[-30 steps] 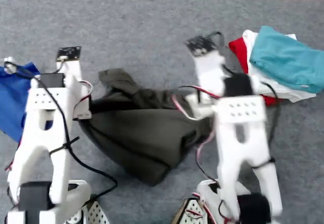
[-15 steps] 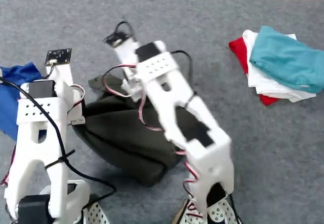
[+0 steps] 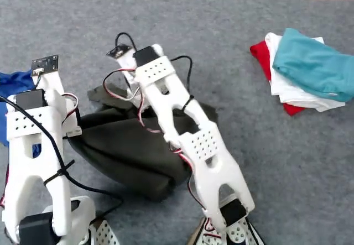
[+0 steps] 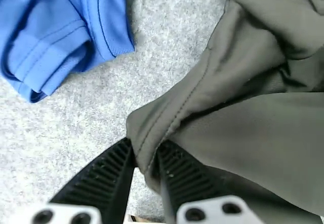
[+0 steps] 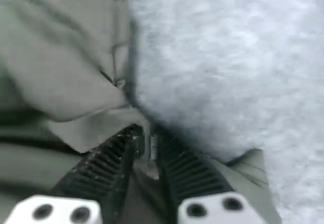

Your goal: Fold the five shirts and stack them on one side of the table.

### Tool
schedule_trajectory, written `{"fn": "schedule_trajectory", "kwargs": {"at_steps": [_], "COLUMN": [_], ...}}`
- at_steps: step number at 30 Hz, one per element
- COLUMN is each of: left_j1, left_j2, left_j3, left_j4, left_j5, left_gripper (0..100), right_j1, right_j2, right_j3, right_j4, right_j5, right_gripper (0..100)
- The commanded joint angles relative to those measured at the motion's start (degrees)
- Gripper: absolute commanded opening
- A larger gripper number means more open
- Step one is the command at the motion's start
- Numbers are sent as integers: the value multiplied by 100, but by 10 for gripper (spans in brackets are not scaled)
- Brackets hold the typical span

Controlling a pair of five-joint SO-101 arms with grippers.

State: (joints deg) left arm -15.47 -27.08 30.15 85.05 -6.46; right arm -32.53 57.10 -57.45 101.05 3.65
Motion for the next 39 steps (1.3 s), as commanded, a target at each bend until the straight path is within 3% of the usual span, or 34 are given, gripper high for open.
{"fn": "schedule_trajectory", "kwargs": {"at_steps": [1, 10, 21, 24, 31, 37, 39], "left_j1": [-62, -44, -18, -18, -88, -545, -765], "left_j2": [-180, -127, -127, -127, -180, -180, -136], "left_j3": [-26, -18, 1574, 1829, 2198, 1837, 1609], "left_j4": [-18, -26, -1363, -1363, -1055, -888, -897], "left_j5": [-26, -18, -35, -70, -1240, -1310, -1029], "left_gripper": [19, 19, 19, 19, 19, 21, 22], "right_j1": [505, 2026, 3248, 3240, 2527, 1877, 1613], "right_j2": [-48, -1068, -2897, -3398, -4813, -5033, -5033], "right_j3": [-444, 215, 3600, 4453, 6000, 6264, 6255], "right_j4": [114, 132, 105, 79, -457, -1073, -1380], "right_j5": [-62, 0, 1477, 1749, 1714, 1310, 1275], "right_gripper": [2, 4, 4, 5, 13, 247, 274]}}
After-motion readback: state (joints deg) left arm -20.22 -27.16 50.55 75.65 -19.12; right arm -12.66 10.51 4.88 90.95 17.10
